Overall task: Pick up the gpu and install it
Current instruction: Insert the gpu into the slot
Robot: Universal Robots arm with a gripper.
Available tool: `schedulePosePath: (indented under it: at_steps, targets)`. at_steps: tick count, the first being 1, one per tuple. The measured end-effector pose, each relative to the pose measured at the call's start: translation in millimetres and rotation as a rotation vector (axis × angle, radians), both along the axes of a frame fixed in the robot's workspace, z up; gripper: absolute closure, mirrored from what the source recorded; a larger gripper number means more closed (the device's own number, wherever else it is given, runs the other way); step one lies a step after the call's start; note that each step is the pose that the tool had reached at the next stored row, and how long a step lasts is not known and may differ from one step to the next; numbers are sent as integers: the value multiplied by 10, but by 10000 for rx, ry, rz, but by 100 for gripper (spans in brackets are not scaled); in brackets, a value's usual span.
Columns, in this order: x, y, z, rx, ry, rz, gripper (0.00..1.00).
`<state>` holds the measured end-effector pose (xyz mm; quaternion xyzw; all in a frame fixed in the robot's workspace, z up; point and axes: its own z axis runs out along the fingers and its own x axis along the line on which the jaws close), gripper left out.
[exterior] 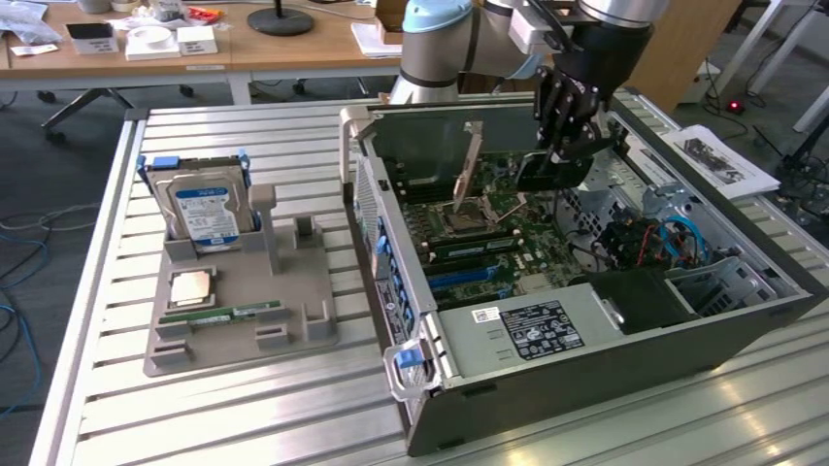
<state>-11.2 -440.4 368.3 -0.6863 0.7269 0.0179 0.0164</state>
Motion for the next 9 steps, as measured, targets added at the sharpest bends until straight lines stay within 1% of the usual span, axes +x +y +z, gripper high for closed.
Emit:
schedulePosePath:
  at_steps: [7, 9]
  targets:
    - [-1, 0, -2, 2, -1, 0, 73]
    - [-1, 0, -20, 5, -2, -1, 73]
